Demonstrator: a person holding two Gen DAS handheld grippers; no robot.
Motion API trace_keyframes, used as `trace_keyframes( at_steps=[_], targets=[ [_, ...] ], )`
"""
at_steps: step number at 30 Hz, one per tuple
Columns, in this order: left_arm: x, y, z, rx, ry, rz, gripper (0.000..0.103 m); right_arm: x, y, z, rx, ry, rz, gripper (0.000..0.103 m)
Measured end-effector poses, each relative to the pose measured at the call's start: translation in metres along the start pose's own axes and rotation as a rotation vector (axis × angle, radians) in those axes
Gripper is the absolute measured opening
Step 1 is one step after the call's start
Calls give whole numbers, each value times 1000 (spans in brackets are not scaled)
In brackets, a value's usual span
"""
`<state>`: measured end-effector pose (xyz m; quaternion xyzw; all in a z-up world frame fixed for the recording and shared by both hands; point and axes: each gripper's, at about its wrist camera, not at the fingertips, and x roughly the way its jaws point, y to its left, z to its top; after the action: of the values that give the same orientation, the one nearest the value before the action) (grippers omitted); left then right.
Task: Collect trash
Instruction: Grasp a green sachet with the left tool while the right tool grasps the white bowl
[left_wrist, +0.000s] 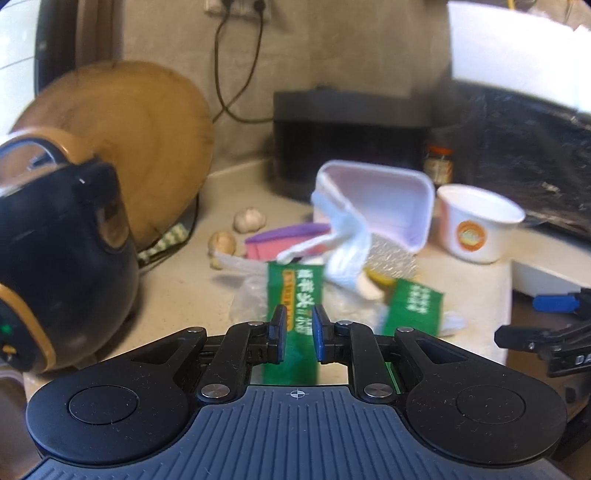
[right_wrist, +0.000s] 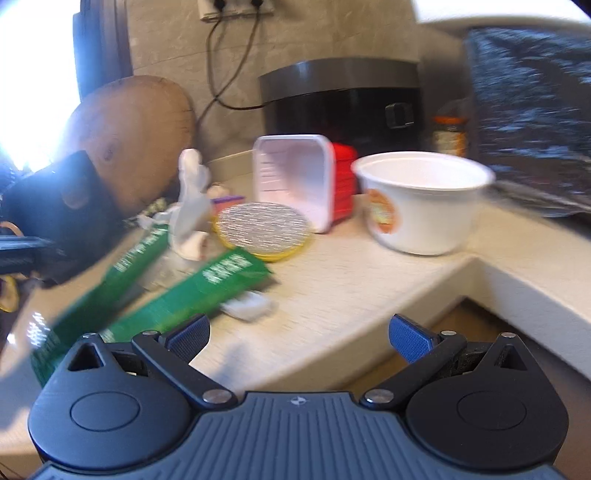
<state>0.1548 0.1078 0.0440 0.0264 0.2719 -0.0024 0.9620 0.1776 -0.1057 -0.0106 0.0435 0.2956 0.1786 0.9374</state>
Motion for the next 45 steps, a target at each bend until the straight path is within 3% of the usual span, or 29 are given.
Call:
trace_keyframes(
  at_steps=[4,10,15,23,25,29,34,39,42,45],
  targets=[
    [29,6,-7,27,88,-13,21,23,23,9,-11,26,38,103],
    [32,5,-21,98,68,-4,22,53,38,10,-25,150,144,103],
    [33,5,-20,118,79,27,23,56,41,9,-72,150,124,103],
    [35,7,-21,104,90,21,24,64,45,19,-152,248,149,103],
    [35,8,-22,97,91,20,24,66,44,20,-166,249,195,103],
    [36,13,-22,55,104,8,24,51,35,36,-133,197,174,95],
    [35,14,-22,46,108,1,24,14,3,83,-95,21,36,95],
    [35,9,-22,74,118,9,24,15,-50,123,-47,-99,-317,95],
    [35,10,-21,81,128,3,24,36,-89,133,12,-71,-476,95],
    [34,16,-20,77,143,-2,27,66,-127,133,103,20,-530,95]
  ],
)
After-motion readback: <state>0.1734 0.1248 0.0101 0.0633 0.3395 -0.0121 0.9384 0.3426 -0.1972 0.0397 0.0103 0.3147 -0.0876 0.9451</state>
